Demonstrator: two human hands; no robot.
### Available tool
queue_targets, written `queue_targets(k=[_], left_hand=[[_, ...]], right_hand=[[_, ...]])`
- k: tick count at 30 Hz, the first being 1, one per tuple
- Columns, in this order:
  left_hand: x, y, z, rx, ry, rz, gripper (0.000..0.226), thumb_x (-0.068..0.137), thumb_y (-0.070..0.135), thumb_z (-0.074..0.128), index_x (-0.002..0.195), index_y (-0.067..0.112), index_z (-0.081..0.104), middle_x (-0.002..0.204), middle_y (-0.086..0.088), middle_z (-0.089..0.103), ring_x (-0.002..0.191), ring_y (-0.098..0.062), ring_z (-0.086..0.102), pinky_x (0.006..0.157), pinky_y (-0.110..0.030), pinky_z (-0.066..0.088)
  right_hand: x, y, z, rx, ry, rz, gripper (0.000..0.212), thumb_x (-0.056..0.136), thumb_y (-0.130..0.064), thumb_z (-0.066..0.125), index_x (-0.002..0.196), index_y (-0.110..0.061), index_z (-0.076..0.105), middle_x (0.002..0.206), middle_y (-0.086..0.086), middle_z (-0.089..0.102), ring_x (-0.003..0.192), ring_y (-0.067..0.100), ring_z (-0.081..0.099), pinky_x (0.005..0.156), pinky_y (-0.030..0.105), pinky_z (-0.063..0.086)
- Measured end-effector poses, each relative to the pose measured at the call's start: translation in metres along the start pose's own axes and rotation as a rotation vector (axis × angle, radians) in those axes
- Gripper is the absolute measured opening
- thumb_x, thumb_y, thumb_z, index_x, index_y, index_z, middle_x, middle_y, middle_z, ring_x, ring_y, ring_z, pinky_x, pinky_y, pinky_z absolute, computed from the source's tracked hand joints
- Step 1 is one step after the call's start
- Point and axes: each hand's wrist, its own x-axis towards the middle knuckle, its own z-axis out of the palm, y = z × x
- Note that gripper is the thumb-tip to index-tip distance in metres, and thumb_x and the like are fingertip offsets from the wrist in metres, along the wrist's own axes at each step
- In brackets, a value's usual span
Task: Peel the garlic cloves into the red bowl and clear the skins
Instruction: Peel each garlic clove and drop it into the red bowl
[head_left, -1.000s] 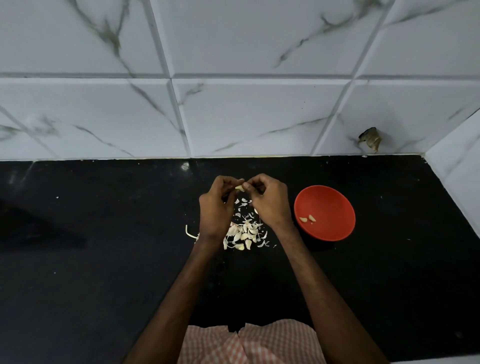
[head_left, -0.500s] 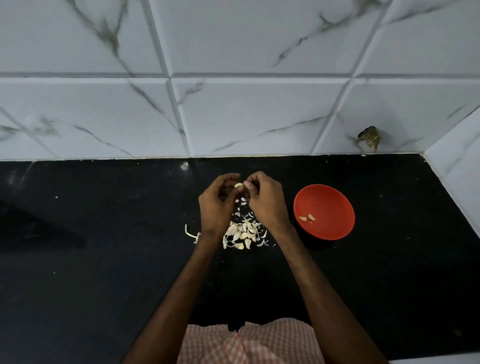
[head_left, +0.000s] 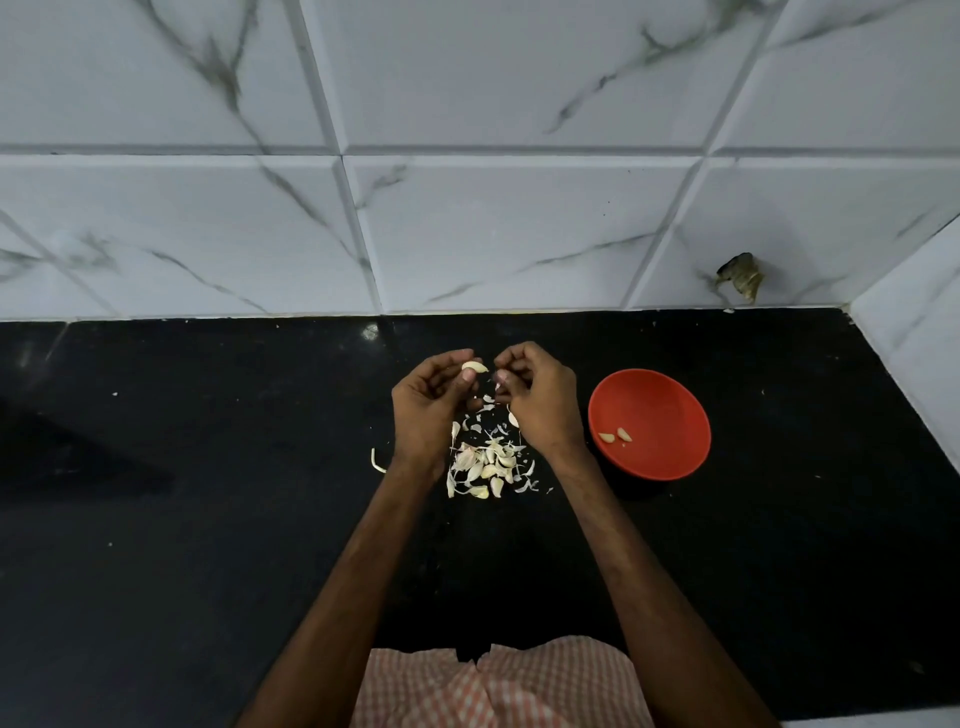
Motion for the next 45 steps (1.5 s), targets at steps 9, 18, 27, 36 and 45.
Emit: queue_targets(k=[9,18,27,36,45], left_hand=[[0.0,-0.002,-0.001,-0.058,0.048,-0.023,0.019,0.093,-0.002,0.064,0.111,-0.005,0.065,0.095,-0.014,0.073,0.083,-0.019,0.071,0.068,-0.028,0.06],[0.001,-0.003,-0.001,0.121,0.004,0.124,0.007,0.091,-0.001,0.069,0.096,0.002,0.068,0.095,-0.017,0.073,0.08,-0.025,0.069,0.06,-0.029,0.055],[0.001,-0.003,0.002,0.249,-0.014,0.212,0.006,0.089,-0.004,0.07,0.086,-0.001,0.066,0.091,-0.019,0.072,0.082,-0.031,0.068,0.069,-0.04,0.054],[0.0,0.003,0.003,0.346,-0.03,0.272,0.005,0.088,-0.004,0.071,0.087,-0.004,0.067,0.088,-0.016,0.072,0.075,-0.031,0.069,0.052,-0.032,0.056],[0.002,0.004,-0.001,-0.176,-0.039,-0.219,0.02,0.097,0.004,0.06,0.114,0.006,0.07,0.088,-0.005,0.071,0.071,-0.011,0.062,0.056,-0.025,0.056]], right_hand=[[-0.002,-0.001,0.007,0.12,-0.058,0.04,0.009,0.096,-0.007,0.065,0.1,-0.01,0.073,0.088,0.004,0.074,0.081,0.017,0.074,0.074,0.037,0.064],[-0.003,-0.009,0.005,0.315,-0.019,0.122,0.015,0.09,-0.002,0.066,0.083,-0.015,0.07,0.078,0.005,0.073,0.069,0.016,0.073,0.064,0.031,0.061],[-0.003,-0.007,0.003,0.307,-0.01,0.093,0.01,0.09,0.001,0.064,0.087,-0.006,0.07,0.077,0.008,0.072,0.067,0.019,0.072,0.064,0.04,0.063],[-0.002,-0.006,0.001,0.288,-0.035,0.063,0.016,0.09,0.003,0.064,0.085,-0.011,0.07,0.075,0.003,0.073,0.068,0.019,0.074,0.061,0.031,0.062],[0.005,0.006,-0.009,-0.052,-0.046,-0.09,0.018,0.097,0.0,0.059,0.101,-0.009,0.074,0.088,-0.003,0.071,0.078,0.008,0.068,0.073,0.029,0.06]])
